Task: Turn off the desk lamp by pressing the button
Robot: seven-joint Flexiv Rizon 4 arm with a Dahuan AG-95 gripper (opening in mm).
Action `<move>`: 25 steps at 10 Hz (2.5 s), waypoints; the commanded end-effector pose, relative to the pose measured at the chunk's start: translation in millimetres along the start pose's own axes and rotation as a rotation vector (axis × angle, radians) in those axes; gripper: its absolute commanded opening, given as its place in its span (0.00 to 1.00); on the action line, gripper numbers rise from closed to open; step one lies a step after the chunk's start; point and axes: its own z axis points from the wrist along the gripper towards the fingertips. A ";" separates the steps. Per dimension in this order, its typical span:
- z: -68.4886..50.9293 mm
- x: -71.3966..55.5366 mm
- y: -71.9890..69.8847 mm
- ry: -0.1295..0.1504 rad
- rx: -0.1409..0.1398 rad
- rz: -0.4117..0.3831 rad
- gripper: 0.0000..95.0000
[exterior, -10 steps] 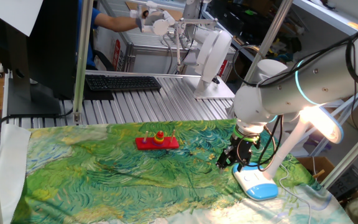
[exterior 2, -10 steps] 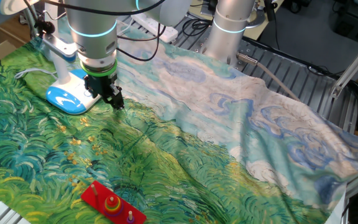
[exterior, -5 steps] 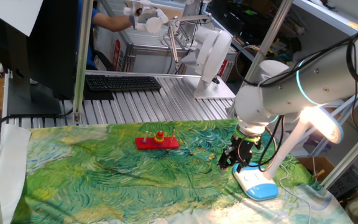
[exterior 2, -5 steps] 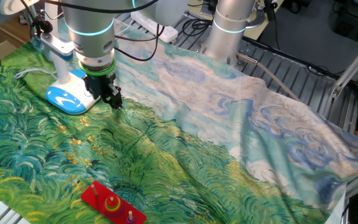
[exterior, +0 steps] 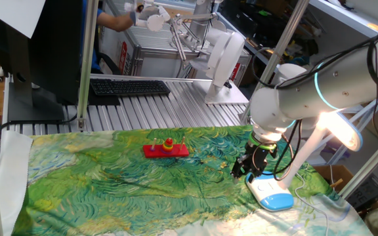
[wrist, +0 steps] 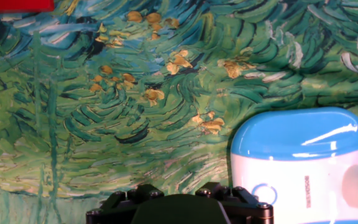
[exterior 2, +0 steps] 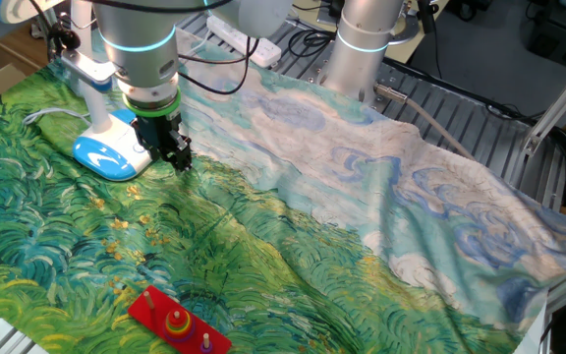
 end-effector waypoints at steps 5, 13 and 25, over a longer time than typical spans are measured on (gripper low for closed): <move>1.8 -2.9 0.8 -0.011 -0.011 -0.109 0.60; 1.8 -2.9 0.8 -0.050 0.046 -0.155 0.60; -5.2 1.5 -9.1 -0.047 0.232 -0.091 0.60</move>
